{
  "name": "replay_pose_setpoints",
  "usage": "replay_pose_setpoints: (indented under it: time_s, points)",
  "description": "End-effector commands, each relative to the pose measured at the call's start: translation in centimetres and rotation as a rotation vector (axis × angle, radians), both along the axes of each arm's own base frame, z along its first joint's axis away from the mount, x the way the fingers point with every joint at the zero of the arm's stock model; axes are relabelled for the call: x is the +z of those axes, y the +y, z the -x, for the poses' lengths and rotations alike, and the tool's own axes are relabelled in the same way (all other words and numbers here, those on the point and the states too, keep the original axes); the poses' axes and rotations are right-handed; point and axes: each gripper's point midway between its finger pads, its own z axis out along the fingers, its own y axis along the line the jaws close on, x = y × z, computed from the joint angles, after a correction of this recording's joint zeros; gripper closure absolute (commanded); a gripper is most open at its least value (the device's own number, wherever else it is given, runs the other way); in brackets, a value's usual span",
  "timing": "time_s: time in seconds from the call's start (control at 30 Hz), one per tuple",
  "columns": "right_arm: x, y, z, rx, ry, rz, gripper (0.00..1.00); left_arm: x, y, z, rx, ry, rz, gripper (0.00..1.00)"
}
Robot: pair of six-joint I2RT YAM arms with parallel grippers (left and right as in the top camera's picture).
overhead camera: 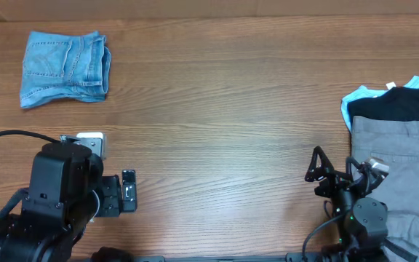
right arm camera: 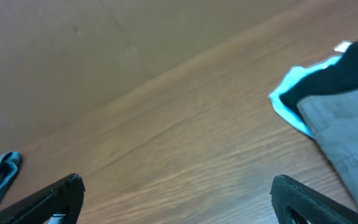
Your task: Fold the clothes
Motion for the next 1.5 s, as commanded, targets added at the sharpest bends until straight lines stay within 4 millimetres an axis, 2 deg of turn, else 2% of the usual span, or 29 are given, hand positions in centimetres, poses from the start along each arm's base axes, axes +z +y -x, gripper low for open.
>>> replay_pose_setpoints:
  time_s: [0.0, 0.13, 1.13, 1.23, 1.33, 1.47]
  points:
    - [-1.2, -0.1, -0.4, -0.003, -0.050, -0.008, 0.00, 0.2, 0.1, -0.1, 0.012, -0.011, 0.000, 0.00]
    - [-0.6, -0.1, -0.4, -0.003, -0.115, -0.013, 0.00, 0.2, 0.1, -0.1, 0.012, -0.011, 0.000, 0.00]
    - [-0.6, -0.1, -0.4, -0.003, -0.115, -0.014, 0.00, 0.2, 0.2, 0.2, 0.013, -0.018, 0.002, 0.00]
    - [-0.6, -0.1, -0.4, -0.003, -0.115, -0.014, 0.00, 0.0, 1.1, 1.0, 0.047, -0.041, -0.008, 0.00]
    - [-0.6, -0.1, -0.4, -0.003, -0.115, -0.014, 0.00, -0.5, 4.0, 1.8, 0.171, -0.088, -0.081, 0.00]
    - [-0.6, -0.1, -0.4, -0.003, -0.115, -0.013, 0.00, -1.2, 5.4, 0.8, 0.261, -0.222, -0.080, 0.00]
